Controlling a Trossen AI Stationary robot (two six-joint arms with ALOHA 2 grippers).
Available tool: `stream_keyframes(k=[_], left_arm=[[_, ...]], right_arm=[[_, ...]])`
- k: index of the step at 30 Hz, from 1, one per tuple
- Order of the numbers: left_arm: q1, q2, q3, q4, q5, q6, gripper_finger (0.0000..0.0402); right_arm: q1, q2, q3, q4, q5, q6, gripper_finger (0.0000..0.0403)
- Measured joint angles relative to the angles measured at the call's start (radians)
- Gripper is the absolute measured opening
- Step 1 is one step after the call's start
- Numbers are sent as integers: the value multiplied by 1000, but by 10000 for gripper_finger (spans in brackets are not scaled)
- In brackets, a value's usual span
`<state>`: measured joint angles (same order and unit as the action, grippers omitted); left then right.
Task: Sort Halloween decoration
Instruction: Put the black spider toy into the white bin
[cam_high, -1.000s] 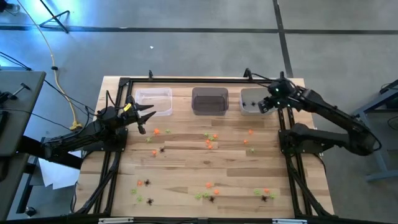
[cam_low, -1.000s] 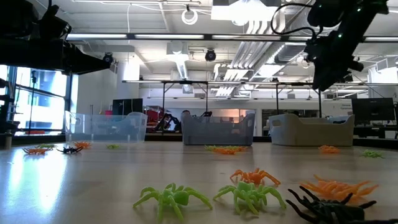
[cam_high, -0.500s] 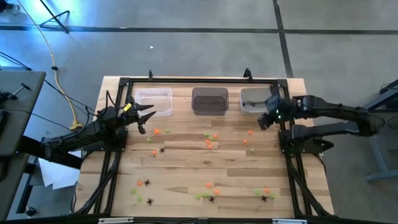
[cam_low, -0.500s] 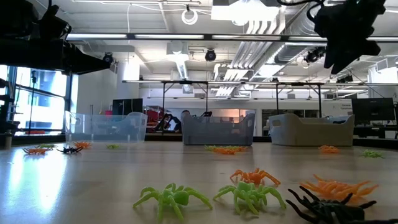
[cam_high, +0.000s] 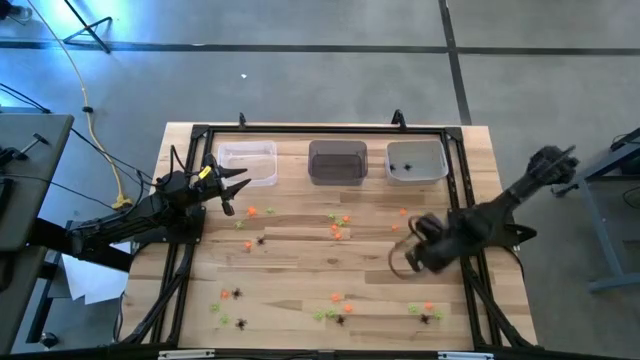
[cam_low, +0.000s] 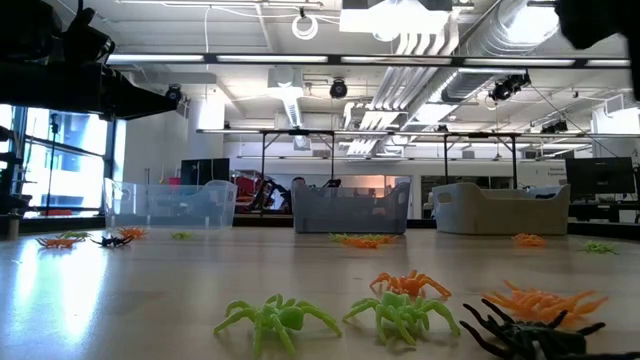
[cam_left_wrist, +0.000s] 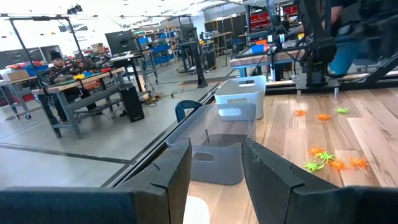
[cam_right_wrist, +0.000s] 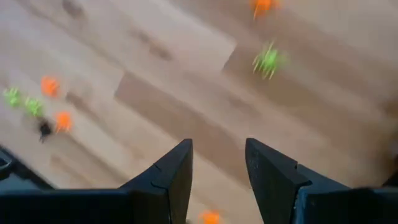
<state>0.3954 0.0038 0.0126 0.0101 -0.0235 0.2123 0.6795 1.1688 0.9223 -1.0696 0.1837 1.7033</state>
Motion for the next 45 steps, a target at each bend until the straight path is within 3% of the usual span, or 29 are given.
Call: stream_keyframes(k=[8, 14, 27, 45], left_arm=[[0, 0, 0, 0, 0, 0, 131], [0, 0, 0, 0, 0, 0, 131], [0, 0, 0, 0, 0, 0, 131], [0, 0, 0, 0, 0, 0, 131]], right_arm=[[258, 243, 146, -103, -22, 357, 145], [336, 424, 233, -81, -117, 453, 145], [355, 603, 341, 81, -179, 461, 145], [278, 716, 339, 120, -301, 219, 145]])
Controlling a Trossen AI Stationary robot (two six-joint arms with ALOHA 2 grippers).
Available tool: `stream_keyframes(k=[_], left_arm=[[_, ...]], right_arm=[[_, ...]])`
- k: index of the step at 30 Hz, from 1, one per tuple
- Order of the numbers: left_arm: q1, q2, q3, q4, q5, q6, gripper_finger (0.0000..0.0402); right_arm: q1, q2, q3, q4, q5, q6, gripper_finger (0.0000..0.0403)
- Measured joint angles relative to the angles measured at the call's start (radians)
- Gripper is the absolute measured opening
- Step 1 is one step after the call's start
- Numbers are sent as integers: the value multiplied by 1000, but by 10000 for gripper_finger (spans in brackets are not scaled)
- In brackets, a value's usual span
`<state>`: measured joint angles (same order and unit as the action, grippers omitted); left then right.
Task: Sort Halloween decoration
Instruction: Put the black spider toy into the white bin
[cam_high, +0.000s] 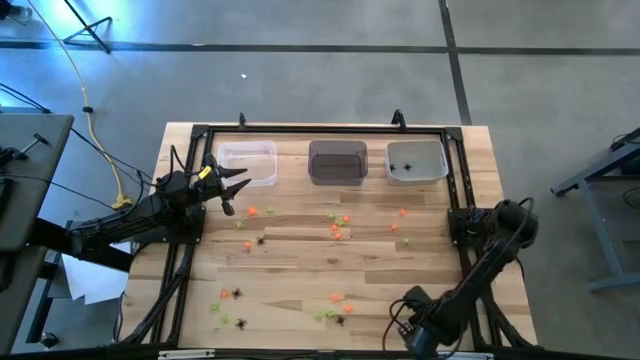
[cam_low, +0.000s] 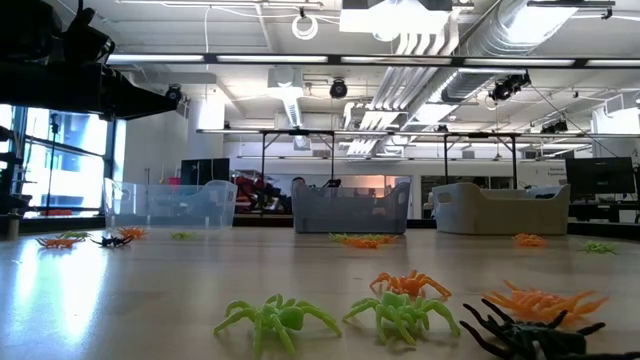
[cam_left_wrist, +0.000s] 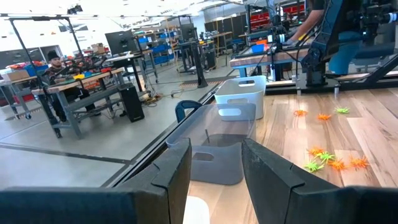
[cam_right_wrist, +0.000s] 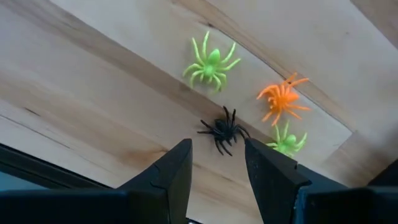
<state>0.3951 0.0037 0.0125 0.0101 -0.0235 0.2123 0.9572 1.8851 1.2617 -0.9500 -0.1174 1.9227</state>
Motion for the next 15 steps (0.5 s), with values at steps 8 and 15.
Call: stream_keyframes(k=[8, 15], left_arm=[[0, 0, 0, 0, 0, 0, 131], [0, 0, 0, 0, 0, 0, 131]], right_arm=[[-15, 31, -1, 4, -33, -46, 145], [-15, 41, -1, 45, -34, -43, 145]])
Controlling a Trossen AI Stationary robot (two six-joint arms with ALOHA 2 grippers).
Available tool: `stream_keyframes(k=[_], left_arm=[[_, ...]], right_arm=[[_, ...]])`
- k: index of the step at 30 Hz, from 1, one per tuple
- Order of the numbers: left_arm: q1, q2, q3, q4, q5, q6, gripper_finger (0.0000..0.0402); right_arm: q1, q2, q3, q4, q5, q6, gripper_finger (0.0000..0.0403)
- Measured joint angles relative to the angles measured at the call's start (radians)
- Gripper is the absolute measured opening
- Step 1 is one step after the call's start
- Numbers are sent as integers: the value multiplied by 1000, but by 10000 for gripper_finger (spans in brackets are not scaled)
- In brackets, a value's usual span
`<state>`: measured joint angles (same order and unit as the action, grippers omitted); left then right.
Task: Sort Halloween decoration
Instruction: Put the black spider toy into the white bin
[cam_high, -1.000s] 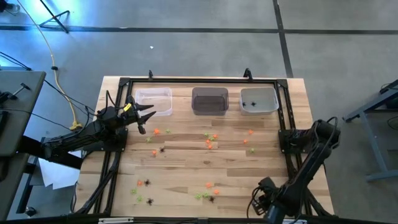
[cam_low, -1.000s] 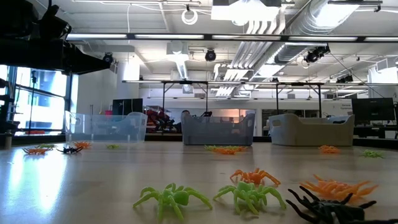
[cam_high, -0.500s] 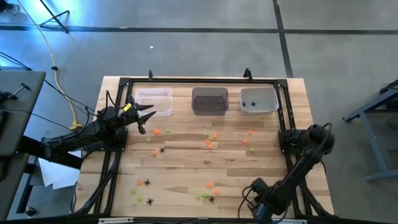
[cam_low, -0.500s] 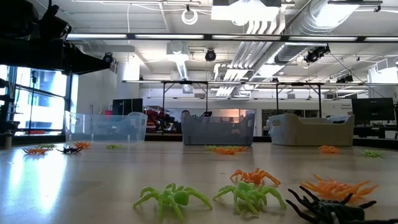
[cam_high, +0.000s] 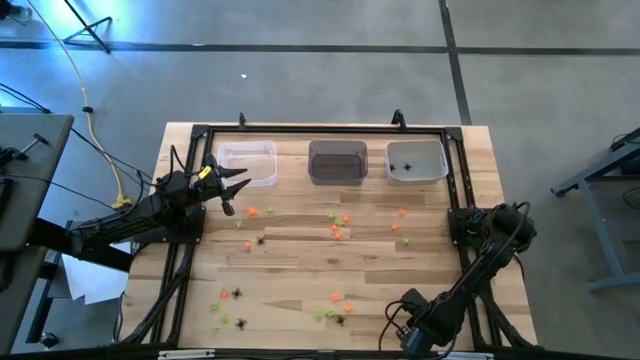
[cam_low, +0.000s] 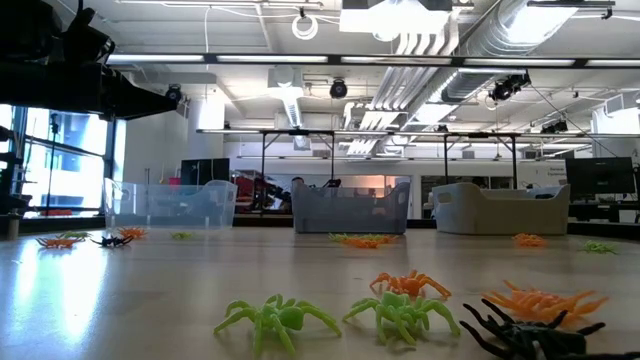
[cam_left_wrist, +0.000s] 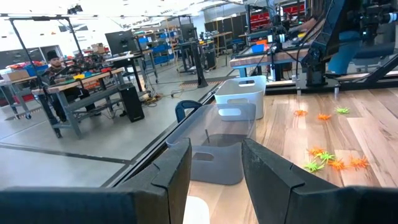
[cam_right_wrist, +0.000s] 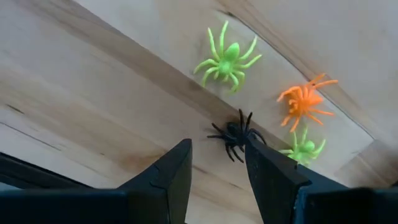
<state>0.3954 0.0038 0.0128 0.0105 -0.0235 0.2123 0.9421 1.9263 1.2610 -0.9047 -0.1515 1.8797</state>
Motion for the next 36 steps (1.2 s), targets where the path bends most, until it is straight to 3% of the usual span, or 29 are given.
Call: stream_keyframes(k=[12, 19, 30, 36], left_arm=[[0, 0, 0, 0, 0, 0, 131], [0, 0, 0, 0, 0, 0, 131], [0, 0, 0, 0, 0, 0, 131], [0, 0, 0, 0, 0, 0, 131]], right_arm=[[0, 25, -5, -14, -10, -24, 145], [-1, 13, -102, 101, -25, -30, 140], [-2, 3, -107, 112, -15, -48, 30], [-2, 3, -105, 101, -18, -48, 19]])
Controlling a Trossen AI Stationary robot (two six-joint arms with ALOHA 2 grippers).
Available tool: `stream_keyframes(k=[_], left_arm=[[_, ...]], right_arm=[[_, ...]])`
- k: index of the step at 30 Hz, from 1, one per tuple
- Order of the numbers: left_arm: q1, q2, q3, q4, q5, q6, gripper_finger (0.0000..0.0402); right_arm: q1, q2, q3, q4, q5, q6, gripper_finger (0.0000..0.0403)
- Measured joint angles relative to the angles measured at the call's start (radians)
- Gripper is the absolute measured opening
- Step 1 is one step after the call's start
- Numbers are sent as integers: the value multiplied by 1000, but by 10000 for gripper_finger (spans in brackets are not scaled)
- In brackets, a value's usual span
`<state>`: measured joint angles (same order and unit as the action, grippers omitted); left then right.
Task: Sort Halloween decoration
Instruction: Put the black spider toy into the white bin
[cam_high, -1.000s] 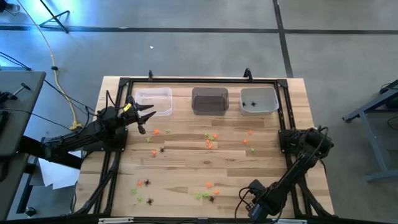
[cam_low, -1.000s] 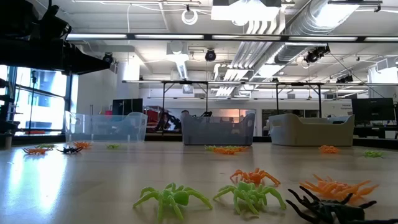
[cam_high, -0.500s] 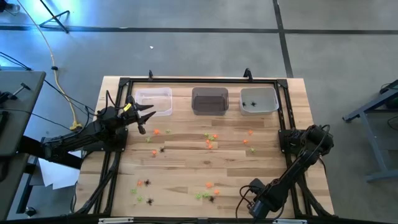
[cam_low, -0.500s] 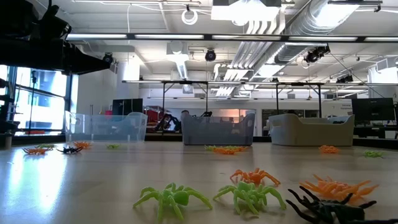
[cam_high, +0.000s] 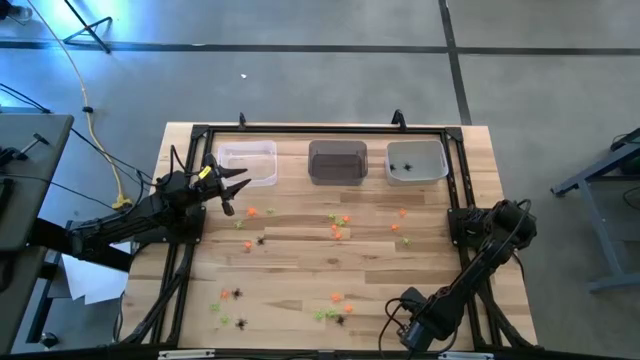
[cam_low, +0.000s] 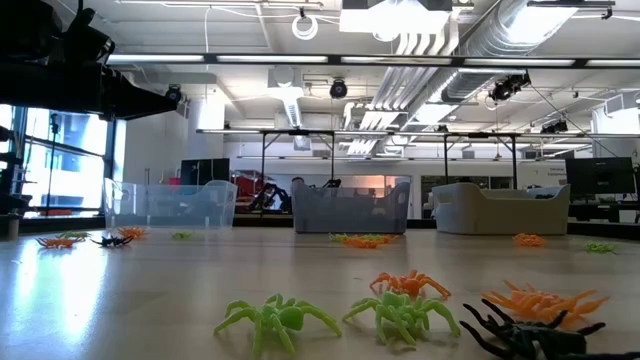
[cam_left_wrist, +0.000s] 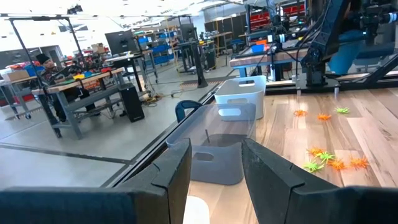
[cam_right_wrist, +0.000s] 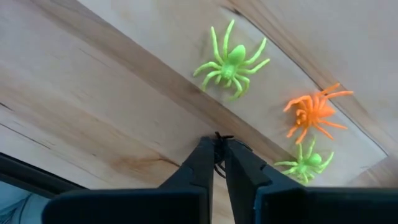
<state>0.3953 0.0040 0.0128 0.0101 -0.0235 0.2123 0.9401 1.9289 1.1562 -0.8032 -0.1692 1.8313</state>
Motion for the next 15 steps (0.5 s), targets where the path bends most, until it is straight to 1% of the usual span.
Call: stream_keyframes(k=[4, 9, 15], left_arm=[[0, 0, 0, 0, 0, 0, 131], [0, 0, 0, 0, 0, 0, 131], [0, 0, 0, 0, 0, 0, 131]], right_arm=[[2, 7, 39, -59, 11, -1, 18], [2, 15, 98, -180, 23, -12, 10], [1, 13, 167, -266, 24, -16, 2]])
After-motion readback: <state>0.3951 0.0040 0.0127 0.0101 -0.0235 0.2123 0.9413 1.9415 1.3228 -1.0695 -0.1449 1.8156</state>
